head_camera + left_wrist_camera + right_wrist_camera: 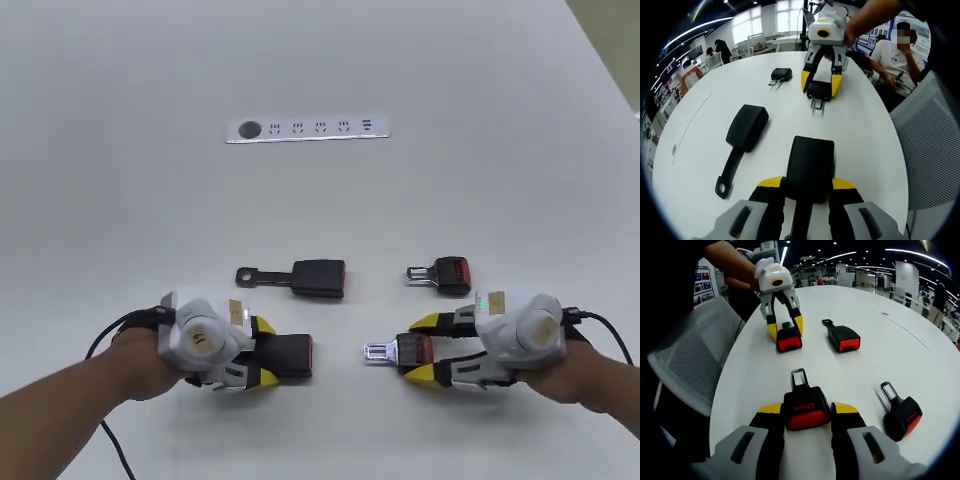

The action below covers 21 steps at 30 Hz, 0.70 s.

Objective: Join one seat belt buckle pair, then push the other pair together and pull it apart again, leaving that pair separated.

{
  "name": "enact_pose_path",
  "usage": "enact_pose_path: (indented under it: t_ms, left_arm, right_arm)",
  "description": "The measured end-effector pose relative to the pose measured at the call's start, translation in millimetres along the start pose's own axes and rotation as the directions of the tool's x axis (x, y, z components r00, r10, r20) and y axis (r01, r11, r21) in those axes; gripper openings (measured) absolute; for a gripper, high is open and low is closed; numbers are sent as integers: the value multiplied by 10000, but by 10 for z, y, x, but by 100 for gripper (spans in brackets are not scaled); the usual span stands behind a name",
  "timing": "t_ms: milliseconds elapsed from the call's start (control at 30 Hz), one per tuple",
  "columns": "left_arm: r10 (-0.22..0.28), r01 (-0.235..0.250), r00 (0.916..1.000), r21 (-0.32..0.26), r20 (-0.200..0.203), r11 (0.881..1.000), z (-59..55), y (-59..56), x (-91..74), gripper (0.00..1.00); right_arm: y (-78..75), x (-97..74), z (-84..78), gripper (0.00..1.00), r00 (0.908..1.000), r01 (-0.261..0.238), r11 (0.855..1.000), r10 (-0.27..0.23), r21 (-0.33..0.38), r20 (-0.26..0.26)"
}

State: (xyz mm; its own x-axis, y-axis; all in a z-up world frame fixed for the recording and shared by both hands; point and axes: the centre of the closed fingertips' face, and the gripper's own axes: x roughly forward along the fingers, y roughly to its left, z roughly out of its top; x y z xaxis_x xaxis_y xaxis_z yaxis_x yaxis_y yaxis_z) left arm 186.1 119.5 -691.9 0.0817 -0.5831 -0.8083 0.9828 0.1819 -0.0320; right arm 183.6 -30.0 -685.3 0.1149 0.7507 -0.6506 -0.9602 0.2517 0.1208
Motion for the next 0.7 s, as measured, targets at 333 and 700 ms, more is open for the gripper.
enact_pose_path:
  t_ms: [333, 700]
  left_arm:
    - [-63, 64, 9999, 104, -108, 9999, -28, 14, 3, 34]
    - [-64, 66, 9997, 116, -241, 9999, -22, 20, 6, 34]
  right_arm:
    - [48, 140, 135, 34, 9999, -95, 9999, 97, -122, 140]
    - [74, 279, 249, 34, 9994, -206, 9996, 211, -178, 289]
